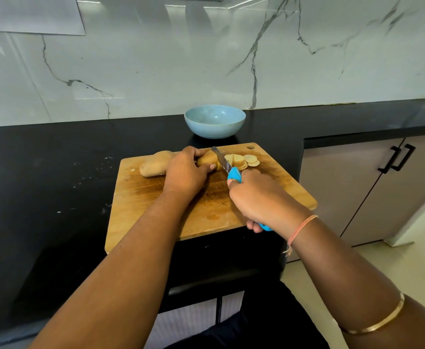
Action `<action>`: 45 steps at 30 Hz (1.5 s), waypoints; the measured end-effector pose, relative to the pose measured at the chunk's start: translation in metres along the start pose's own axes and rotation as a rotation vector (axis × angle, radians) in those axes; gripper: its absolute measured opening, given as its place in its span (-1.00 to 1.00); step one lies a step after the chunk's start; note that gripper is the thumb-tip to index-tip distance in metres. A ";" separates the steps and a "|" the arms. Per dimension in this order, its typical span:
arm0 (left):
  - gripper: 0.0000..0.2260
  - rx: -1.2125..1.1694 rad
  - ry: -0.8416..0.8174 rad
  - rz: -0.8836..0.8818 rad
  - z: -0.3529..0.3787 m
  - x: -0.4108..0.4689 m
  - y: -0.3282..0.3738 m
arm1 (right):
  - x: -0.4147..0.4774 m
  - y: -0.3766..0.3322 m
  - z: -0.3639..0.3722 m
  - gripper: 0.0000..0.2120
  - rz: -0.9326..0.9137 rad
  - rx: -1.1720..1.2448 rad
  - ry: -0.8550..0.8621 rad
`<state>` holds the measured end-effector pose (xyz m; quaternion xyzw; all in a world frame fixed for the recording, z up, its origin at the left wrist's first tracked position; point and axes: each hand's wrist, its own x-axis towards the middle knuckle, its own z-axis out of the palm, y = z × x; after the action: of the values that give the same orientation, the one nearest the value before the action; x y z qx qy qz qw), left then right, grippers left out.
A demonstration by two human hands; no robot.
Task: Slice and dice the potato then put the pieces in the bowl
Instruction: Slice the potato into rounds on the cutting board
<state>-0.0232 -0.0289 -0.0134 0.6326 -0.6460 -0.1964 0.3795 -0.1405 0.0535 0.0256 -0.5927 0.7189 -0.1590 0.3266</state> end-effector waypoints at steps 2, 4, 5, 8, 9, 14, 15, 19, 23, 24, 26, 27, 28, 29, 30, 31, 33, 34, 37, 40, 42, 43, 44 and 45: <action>-0.62 -0.002 0.007 -0.004 0.001 0.001 0.000 | -0.001 0.000 0.001 -0.62 0.041 0.029 -0.035; -0.62 -0.002 0.010 -0.005 0.000 0.001 -0.001 | 0.001 -0.001 0.000 -0.62 0.054 0.009 -0.053; -0.62 -0.001 0.012 -0.002 0.000 0.001 -0.001 | 0.001 -0.001 0.000 -0.61 0.061 -0.018 -0.060; -0.62 0.003 0.018 0.007 0.000 0.000 0.000 | 0.003 -0.004 -0.004 -0.57 0.074 -0.128 -0.077; -0.62 0.002 0.018 0.008 0.000 0.000 0.000 | 0.004 -0.006 -0.005 -0.57 0.070 -0.174 -0.073; -0.62 0.001 0.010 0.010 -0.002 -0.002 0.002 | 0.011 -0.010 -0.002 -0.70 0.010 -0.329 0.012; -0.62 -0.001 0.009 0.008 -0.002 -0.002 0.002 | 0.013 -0.010 0.000 -0.69 0.005 -0.331 0.022; -0.63 -0.003 -0.001 -0.003 -0.003 -0.003 0.003 | 0.017 -0.011 0.004 -0.70 -0.011 -0.349 0.077; -0.63 0.008 0.007 -0.005 -0.002 -0.003 0.004 | 0.020 -0.013 0.006 -0.65 -0.033 -0.368 0.110; -0.63 0.009 0.010 -0.007 -0.002 -0.003 0.003 | 0.020 -0.013 0.006 -0.65 -0.032 -0.365 0.107; -0.64 0.001 0.014 -0.014 -0.002 -0.002 0.004 | 0.019 -0.011 0.004 -0.65 -0.026 -0.340 0.079; -0.64 -0.004 0.015 -0.016 -0.001 -0.002 0.004 | 0.019 -0.011 0.004 -0.64 -0.021 -0.318 0.062; -0.64 -0.011 0.016 -0.019 -0.001 -0.002 0.004 | 0.019 -0.010 0.002 -0.64 -0.009 -0.298 0.046; -0.64 -0.020 0.016 -0.023 -0.001 -0.002 0.003 | 0.018 -0.010 0.001 -0.64 0.012 -0.287 0.032; -0.64 -0.029 0.014 -0.029 -0.001 -0.001 0.003 | 0.017 -0.010 -0.001 -0.64 0.040 -0.280 0.018; -0.64 -0.042 0.015 -0.036 -0.001 0.000 0.002 | 0.017 -0.009 -0.002 -0.64 0.065 -0.266 0.003; -0.64 -0.093 0.030 -0.065 -0.002 0.001 0.001 | 0.018 -0.005 -0.006 -0.67 0.094 -0.189 -0.017; -0.63 -0.122 0.041 -0.083 -0.003 0.001 0.001 | 0.019 -0.003 -0.008 -0.72 0.104 -0.139 -0.024; -0.63 -0.111 0.036 -0.070 -0.003 -0.002 0.002 | 0.020 0.002 -0.012 -0.78 0.122 -0.037 -0.051; -0.64 -0.055 0.017 -0.007 -0.001 -0.005 0.002 | 0.021 0.004 -0.016 -0.76 0.117 0.011 -0.072; -0.65 -0.047 0.007 0.007 -0.001 -0.006 0.001 | 0.025 0.004 -0.018 -0.82 0.087 -0.001 -0.059; -0.65 -0.050 0.005 0.008 -0.001 -0.006 0.001 | 0.028 0.005 -0.020 -0.83 0.070 -0.011 -0.045; -0.65 -0.055 0.004 0.007 0.000 -0.005 0.001 | 0.031 0.005 -0.022 -0.83 0.060 -0.016 -0.034; -0.65 -0.057 0.002 0.004 0.000 -0.005 0.001 | 0.034 0.006 -0.024 -0.82 0.056 -0.022 -0.027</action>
<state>-0.0241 -0.0237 -0.0138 0.6205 -0.6408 -0.2136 0.3985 -0.1636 0.0190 0.0302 -0.5778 0.7325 -0.1339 0.3341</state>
